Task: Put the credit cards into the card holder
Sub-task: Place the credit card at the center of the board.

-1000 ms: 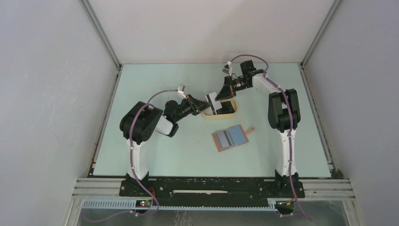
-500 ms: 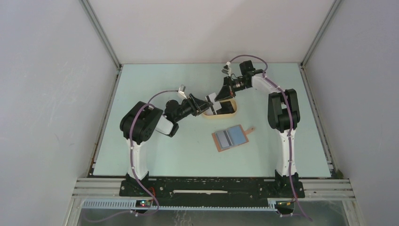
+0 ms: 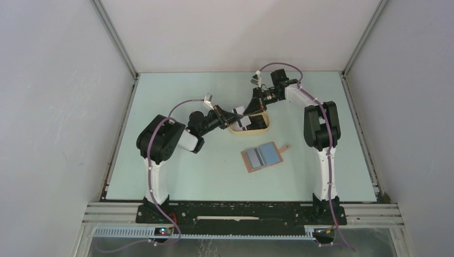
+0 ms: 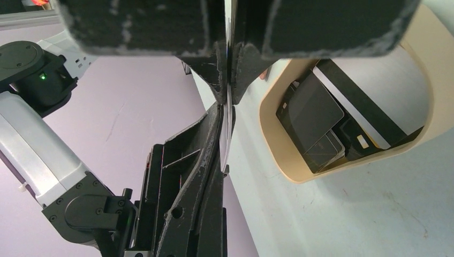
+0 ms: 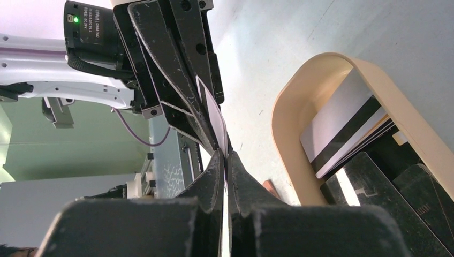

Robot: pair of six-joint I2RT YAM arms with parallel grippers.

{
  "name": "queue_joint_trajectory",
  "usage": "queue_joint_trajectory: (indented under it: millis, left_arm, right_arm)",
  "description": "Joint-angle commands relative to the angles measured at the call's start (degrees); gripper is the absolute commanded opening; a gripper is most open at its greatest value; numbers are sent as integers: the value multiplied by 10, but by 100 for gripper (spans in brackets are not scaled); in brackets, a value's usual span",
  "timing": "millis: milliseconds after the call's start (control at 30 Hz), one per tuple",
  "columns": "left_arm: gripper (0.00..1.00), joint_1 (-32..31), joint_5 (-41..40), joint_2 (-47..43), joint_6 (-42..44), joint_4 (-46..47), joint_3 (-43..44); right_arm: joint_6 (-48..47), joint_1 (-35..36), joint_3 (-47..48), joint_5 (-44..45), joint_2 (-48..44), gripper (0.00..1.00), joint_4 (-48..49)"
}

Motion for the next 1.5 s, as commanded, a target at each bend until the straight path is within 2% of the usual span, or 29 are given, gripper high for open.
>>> queue_joint_trajectory:
  millis: [0,133,300,567,733,1467]
  left_arm:
    - [0,-4,12,-4,13,20,17]
    - [0,-2,17,-2,5,40,14]
    - [0,0,27,-1,-5,62,12]
    - [0,1,37,-11,0,67,8]
    - [0,1,39,-11,0,69,9]
    - [0,1,41,-9,-2,71,11]
  right_arm:
    - [1,-3,9,-16,-30,11,2]
    - [-19,-15,7,-17,-34,32,-10]
    - [-65,-28,7,-23,-41,41,-44]
    - [-133,-40,17,-57,-36,38,-96]
    - [-137,-41,17,-53,-34,34,-100]
    - [-152,-30,26,-46,-21,34,-121]
